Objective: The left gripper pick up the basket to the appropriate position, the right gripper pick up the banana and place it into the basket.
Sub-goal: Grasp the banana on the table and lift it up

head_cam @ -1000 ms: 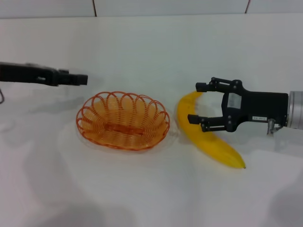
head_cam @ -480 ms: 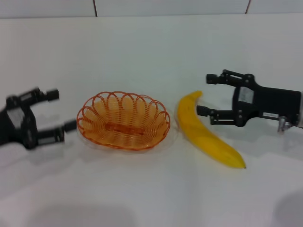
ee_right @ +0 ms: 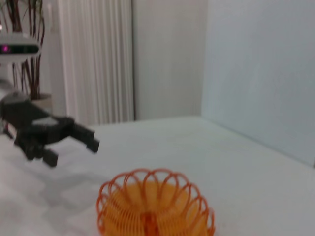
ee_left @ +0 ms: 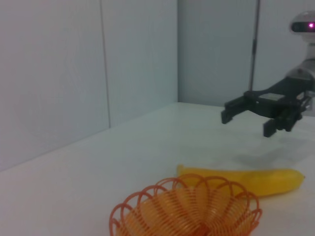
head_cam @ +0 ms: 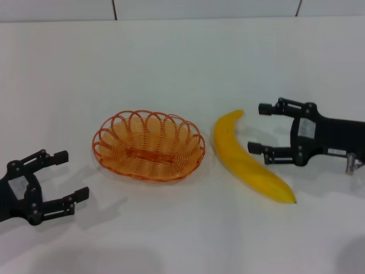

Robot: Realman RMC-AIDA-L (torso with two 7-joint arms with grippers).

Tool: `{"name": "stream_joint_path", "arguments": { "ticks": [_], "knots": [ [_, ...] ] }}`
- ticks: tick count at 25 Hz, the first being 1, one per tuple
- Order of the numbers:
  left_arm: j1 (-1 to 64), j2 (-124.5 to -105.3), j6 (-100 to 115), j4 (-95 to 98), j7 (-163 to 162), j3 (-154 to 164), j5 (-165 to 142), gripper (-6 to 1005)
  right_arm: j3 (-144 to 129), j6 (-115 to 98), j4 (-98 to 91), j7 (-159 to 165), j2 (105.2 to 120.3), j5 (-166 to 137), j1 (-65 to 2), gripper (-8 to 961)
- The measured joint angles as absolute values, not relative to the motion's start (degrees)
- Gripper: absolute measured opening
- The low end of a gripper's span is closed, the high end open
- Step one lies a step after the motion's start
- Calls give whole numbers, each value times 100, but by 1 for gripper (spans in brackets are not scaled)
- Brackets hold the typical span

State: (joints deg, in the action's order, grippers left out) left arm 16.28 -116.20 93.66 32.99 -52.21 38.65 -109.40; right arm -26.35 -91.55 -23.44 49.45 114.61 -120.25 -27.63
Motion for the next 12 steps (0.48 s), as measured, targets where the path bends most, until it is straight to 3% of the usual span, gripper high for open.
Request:
{"name": "stream_joint_path", "arguments": {
  "ticks": [12],
  "knots": [
    [1656,-11619,9221,3265,-5218,3825,-10951,892,-2636,-9250,-2620,5021,11512,-12792,-2758,879]
  ]
}}
